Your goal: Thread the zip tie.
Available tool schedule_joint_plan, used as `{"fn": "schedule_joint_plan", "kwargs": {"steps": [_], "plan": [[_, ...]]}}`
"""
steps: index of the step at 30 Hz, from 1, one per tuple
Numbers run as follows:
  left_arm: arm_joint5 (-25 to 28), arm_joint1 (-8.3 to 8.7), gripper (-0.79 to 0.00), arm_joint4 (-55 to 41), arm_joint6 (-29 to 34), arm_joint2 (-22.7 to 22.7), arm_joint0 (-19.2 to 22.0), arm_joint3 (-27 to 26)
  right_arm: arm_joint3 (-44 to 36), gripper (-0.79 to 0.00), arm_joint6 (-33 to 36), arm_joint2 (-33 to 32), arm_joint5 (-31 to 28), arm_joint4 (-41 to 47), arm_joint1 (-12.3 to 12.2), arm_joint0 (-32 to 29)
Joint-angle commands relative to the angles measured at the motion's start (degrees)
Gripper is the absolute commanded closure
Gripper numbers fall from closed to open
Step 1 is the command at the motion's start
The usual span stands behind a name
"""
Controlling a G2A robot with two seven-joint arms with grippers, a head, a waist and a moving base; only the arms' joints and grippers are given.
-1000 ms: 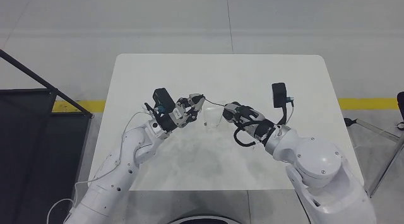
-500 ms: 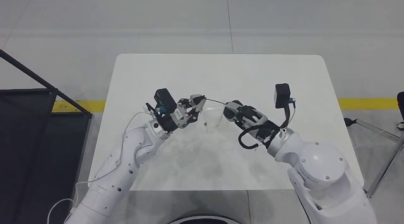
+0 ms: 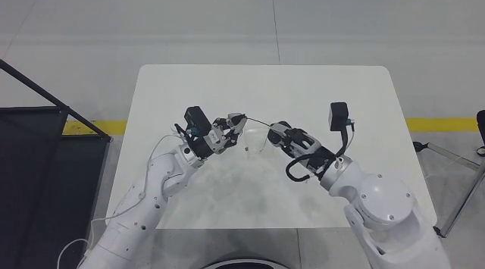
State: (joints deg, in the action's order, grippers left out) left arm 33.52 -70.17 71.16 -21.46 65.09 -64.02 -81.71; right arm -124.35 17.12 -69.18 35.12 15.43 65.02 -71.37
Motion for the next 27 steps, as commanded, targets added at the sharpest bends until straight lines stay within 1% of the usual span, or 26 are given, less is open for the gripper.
{"fn": "schedule_joint_plan", "kwargs": {"steps": [1,13,27], "plan": [[0.0,-0.02,0.000,0.0,0.0,0.0,0.0,-0.1,0.0,0.000,0.1,0.0,0.1,0.0,0.0,0.0],[0.3,-0.06,0.000,0.4,0.2,0.1,-0.2,-0.3,0.6,0.000,0.2,0.0,1.7,0.3,0.3,0.9],[0.2,-0.16,0.000,0.4,0.3,0.1,-0.2,-0.2,0.3,0.000,0.5,-0.8,-0.6,0.5,0.5,-0.4]]}}
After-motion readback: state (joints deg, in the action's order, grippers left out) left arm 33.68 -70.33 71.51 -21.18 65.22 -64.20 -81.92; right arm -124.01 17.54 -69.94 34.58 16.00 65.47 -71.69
